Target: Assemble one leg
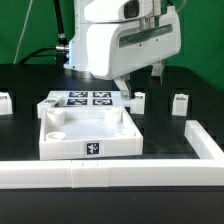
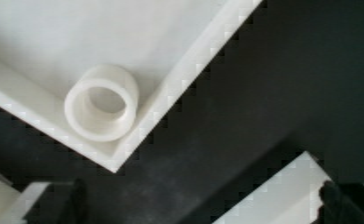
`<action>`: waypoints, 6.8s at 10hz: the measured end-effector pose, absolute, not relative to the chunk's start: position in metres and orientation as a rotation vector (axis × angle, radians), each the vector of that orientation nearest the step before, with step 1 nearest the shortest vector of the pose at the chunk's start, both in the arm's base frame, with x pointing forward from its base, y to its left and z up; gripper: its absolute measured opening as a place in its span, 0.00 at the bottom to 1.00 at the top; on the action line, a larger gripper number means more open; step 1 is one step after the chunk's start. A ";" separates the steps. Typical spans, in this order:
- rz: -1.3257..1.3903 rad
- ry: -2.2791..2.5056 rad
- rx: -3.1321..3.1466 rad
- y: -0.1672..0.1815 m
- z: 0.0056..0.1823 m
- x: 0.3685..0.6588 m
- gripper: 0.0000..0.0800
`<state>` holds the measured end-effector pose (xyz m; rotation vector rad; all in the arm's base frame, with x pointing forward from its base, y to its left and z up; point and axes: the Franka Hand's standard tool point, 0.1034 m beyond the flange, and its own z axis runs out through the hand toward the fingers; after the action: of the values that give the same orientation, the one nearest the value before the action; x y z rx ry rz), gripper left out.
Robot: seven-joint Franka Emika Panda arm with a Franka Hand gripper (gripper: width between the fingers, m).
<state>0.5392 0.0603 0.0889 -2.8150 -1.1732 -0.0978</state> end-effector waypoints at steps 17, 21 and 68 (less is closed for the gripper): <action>-0.091 -1.966 -2.501 0.029 0.071 0.506 0.81; -0.046 -2.315 -2.218 0.003 0.058 0.479 0.81; -0.034 -2.168 -2.273 0.088 0.012 0.502 0.76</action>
Offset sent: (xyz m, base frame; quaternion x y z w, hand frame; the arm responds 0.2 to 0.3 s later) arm 0.0000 0.0000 0.0000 0.0000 0.0000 0.0000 1.0000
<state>0.5024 0.0876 0.0123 -2.2729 -2.1681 -0.0345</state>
